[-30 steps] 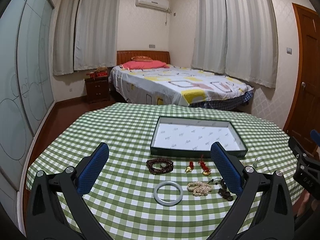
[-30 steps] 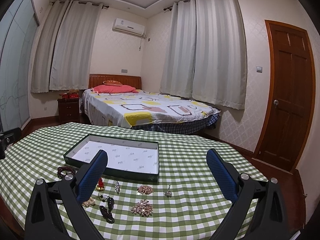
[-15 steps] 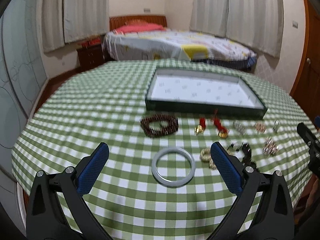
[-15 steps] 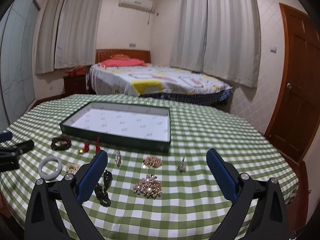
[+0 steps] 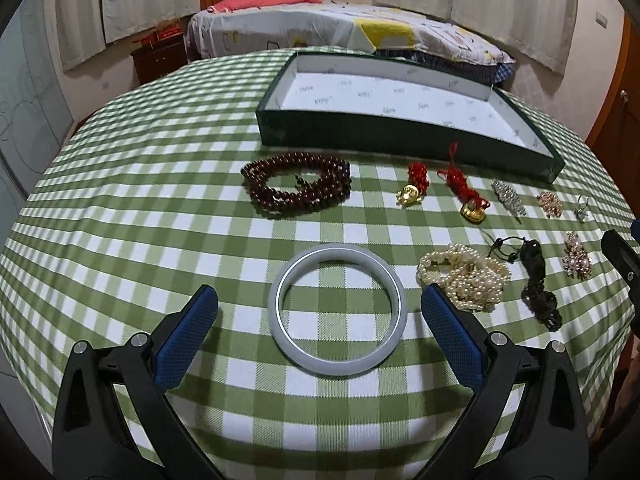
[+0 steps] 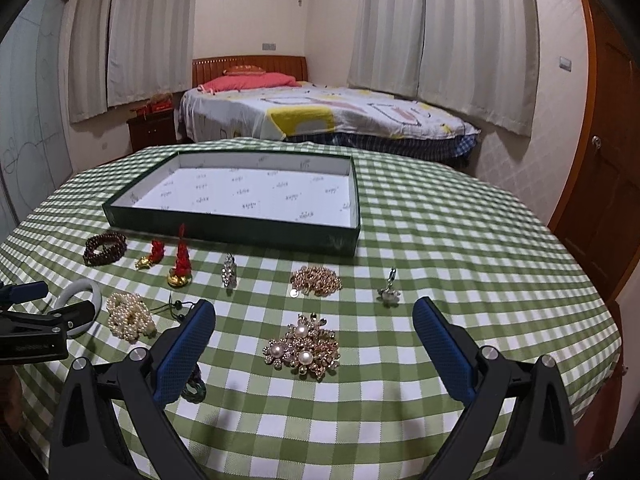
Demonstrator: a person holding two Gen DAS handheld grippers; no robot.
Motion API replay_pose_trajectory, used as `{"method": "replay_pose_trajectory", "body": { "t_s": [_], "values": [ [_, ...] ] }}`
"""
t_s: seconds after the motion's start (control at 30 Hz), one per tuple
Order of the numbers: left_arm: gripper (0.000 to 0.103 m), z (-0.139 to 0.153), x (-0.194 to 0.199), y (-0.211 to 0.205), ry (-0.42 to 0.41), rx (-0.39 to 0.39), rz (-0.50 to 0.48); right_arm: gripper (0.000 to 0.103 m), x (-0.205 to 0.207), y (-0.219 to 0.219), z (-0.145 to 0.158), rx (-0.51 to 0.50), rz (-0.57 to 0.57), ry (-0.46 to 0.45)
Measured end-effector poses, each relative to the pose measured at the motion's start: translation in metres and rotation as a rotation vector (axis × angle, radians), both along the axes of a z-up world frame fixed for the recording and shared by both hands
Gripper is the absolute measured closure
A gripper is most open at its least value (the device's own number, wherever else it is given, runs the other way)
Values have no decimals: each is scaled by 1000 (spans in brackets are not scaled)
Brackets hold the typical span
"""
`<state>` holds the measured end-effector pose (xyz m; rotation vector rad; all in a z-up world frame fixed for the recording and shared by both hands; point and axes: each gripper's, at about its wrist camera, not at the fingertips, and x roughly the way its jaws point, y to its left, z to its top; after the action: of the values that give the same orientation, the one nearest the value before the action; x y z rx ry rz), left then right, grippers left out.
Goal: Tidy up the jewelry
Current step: 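Move left gripper to the white jade bangle while right gripper approaches the pearl-and-gold brooch, then close left gripper on the bangle while right gripper closes on the brooch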
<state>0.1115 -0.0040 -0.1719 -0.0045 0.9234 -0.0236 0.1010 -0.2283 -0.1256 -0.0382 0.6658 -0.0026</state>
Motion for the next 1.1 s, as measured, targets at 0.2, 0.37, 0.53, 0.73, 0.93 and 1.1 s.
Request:
{"method": "replay_pose_trajectory", "body": {
  "t_s": [0.2,0.37,0.53,0.73,0.93,1.1],
  "values": [
    [4,-5,6,2,6,8,5,7,5,-3,-6,15,0,31],
    [20,-4,7,6,-14,12,11,7,11,-8,-13,51,-5,68],
    [33,-2,9,12,-37,13,19,8,17,-12,-20,84,-15,100],
    [34,-2,10,12,-39,14,18,39,23,-12,-28,99,-7,141],
    [34,-2,10,12,-38,13,18,43,25,-11,-34,109,8,172],
    [34,-2,10,12,-38,12,19,60,22,-6,-33,92,39,174]
  ]
}}
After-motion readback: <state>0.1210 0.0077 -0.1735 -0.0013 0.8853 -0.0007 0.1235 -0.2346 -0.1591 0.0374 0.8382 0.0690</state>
